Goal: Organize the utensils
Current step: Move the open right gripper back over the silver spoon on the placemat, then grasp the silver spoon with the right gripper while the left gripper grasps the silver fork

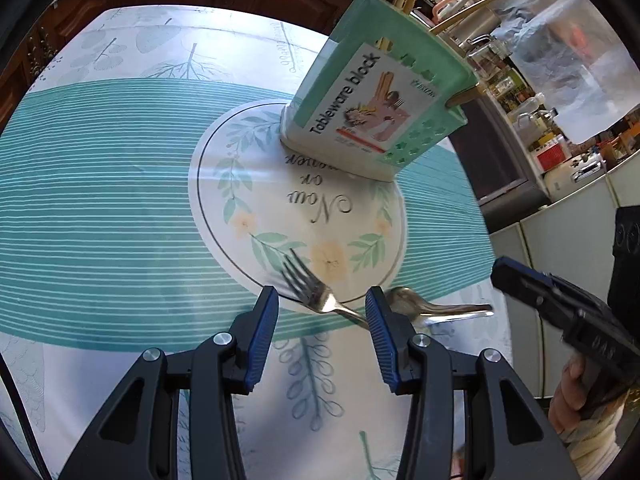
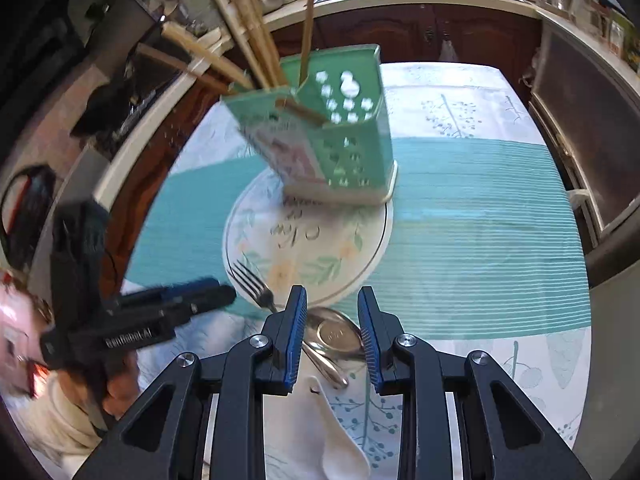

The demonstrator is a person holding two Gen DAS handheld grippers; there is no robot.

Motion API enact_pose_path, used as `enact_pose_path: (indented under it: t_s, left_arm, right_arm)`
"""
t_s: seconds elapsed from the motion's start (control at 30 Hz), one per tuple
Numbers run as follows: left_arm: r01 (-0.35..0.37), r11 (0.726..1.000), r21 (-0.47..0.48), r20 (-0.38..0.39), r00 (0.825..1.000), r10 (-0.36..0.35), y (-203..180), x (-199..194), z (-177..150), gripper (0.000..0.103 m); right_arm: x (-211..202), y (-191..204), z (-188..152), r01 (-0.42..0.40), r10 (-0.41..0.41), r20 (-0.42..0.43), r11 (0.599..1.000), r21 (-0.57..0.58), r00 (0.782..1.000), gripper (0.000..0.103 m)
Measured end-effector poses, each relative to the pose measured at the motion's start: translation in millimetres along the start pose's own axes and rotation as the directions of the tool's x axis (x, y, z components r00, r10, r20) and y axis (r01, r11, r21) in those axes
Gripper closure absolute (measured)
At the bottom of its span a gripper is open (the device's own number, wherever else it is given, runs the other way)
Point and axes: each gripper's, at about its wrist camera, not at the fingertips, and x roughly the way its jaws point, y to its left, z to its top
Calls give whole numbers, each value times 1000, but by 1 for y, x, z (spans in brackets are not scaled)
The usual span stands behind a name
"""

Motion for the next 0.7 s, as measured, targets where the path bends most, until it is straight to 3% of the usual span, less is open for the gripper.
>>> enact_pose_path:
  t_s: [0.2, 0.67, 0.7]
  left_arm:
    - [-18, 1000, 12, 23, 1000, 17, 9, 16, -6, 59]
    - [117, 992, 56, 146, 982, -124, 17, 28, -2, 60]
    - [125, 991, 53, 149, 980, -132, 17, 29, -1, 63]
  right_arm:
    - [23, 3, -28, 15, -14, 20, 1000, -9, 1000, 77]
    - [40, 9, -36, 16, -15, 55, 1000, -20, 998, 79]
    - [41, 9, -36, 17, -16, 56, 1000, -20, 998, 79]
